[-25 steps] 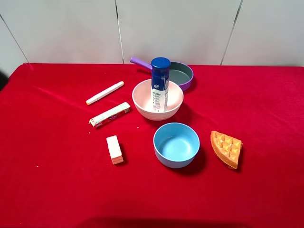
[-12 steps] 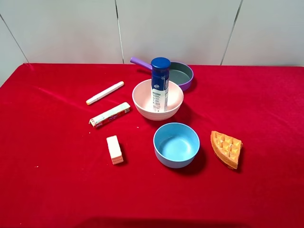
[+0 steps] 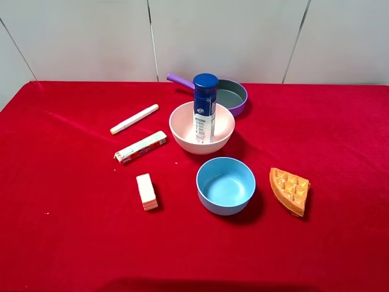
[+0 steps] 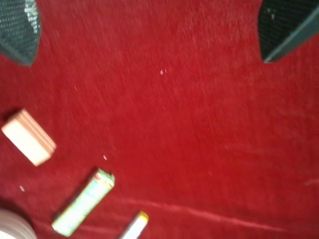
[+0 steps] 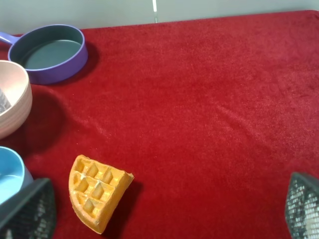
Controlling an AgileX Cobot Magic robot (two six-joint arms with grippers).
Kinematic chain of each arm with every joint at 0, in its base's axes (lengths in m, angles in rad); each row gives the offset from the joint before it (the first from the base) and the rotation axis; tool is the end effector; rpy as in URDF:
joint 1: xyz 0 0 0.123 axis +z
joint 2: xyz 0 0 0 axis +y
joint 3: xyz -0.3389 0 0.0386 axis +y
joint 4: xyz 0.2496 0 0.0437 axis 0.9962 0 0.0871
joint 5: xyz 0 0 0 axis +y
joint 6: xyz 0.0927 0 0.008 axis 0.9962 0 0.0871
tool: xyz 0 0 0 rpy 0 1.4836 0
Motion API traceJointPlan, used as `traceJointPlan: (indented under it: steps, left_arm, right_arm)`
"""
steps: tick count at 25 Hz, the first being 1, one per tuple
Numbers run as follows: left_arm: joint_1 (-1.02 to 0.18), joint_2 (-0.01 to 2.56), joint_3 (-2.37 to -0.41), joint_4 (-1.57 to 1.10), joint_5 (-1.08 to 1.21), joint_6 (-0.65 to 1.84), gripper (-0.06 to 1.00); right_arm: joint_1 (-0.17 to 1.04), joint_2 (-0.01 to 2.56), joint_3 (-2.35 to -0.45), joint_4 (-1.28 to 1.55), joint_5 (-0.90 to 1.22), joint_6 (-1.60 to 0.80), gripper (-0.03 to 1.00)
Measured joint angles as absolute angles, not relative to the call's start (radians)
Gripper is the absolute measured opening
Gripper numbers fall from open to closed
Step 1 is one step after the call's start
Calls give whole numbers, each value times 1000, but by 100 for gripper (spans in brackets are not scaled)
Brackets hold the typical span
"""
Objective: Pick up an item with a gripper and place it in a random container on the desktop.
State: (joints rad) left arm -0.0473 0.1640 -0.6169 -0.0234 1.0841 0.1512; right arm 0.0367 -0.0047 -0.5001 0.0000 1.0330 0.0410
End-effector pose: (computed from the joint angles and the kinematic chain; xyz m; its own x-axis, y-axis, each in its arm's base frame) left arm -0.0432 0.0001 0.3167 -0.5027 0.1637 -0.8488 0.1366 0.9846 0.1090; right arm -0.0576 -0.0021 0.2792 -0.4277 0.0253 -0.9036 -0.0192 0.9991 0.0371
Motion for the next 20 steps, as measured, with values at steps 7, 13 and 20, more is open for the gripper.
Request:
traceJointPlan:
  steps: [7, 13, 20]
  left_arm:
    - [-38, 17, -514, -36, 1067, 151, 86]
    - [-38, -5, -495, -55, 1069, 151, 86]
    - [-51, -5, -495, -56, 1069, 151, 86]
  right_arm:
    - [37, -5, -500, 0, 1033, 41, 69]
    - [37, -5, -500, 0, 1033, 41, 69]
    - [37, -5, -500, 0, 1033, 41, 69]
